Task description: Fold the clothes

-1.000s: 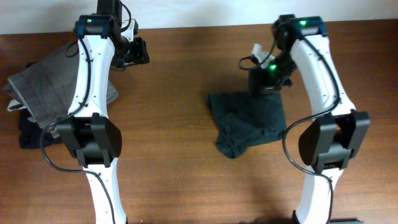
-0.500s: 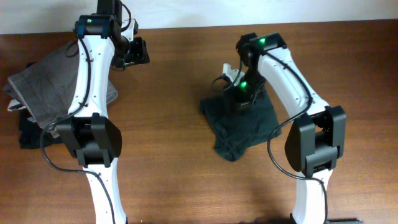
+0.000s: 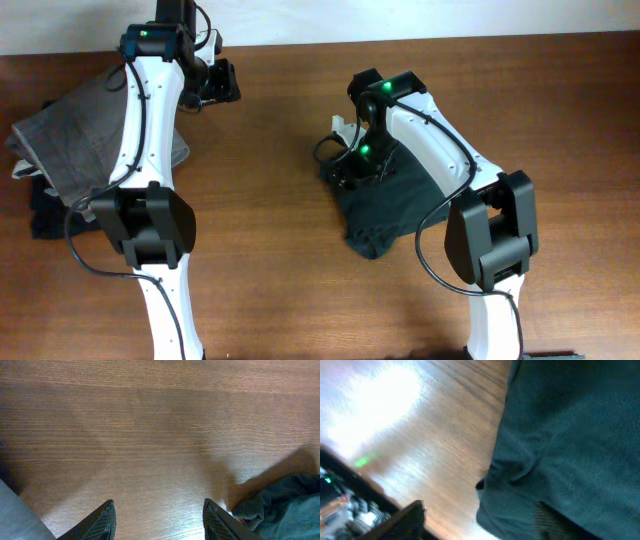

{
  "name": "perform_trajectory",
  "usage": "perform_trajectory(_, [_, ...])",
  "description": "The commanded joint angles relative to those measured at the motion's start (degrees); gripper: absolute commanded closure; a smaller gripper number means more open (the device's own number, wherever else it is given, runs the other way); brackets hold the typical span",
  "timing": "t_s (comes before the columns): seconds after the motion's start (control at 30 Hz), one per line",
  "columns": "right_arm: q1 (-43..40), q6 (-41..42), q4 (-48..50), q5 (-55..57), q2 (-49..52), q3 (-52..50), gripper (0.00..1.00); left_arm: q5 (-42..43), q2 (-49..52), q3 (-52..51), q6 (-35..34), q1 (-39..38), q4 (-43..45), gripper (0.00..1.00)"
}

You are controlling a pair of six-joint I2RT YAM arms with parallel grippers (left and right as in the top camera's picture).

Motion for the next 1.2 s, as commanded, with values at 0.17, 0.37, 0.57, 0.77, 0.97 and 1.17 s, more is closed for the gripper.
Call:
perform_trajectory(0.17, [-8.9, 0.2, -5.4, -1.4, -1.1, 8.4, 0.46, 17.6, -0.7, 0.8, 4.8, -1.2, 1.3, 1.0])
perform_trajectory(0.37, [-16.7, 0.2, -3.5, -1.4, -0.6, 8.4, 0.96, 22.7, -0.5, 0.8, 5.6, -6.7, 1.9, 1.0])
perform_trajectory(0.57, [-19.5, -0.7, 4.5, -3.1, -0.5, 6.5, 0.96, 22.7, -0.2, -0.4, 6.2, -13.6, 3.5, 1.0])
perform_trajectory(0.77, [-19.9, -0.7, 10.1, -2.3, 1.0, 5.9, 0.96, 22.6, 0.1, -1.6, 7.7, -18.1, 3.4, 1.0])
perform_trajectory(0.97, [-21.0, -0.7, 12.0, -1.0, 4.5, 5.9, 0.96, 22.6, 0.1, -8.2, 7.7, -20.5, 4.9, 1.0])
perform_trajectory(1.17, [-22.3, -1.3, 12.6, -0.9, 9.0, 5.9, 0.96, 22.6, 0.2, -18.0, 7.6, -20.8, 9.5, 1.0])
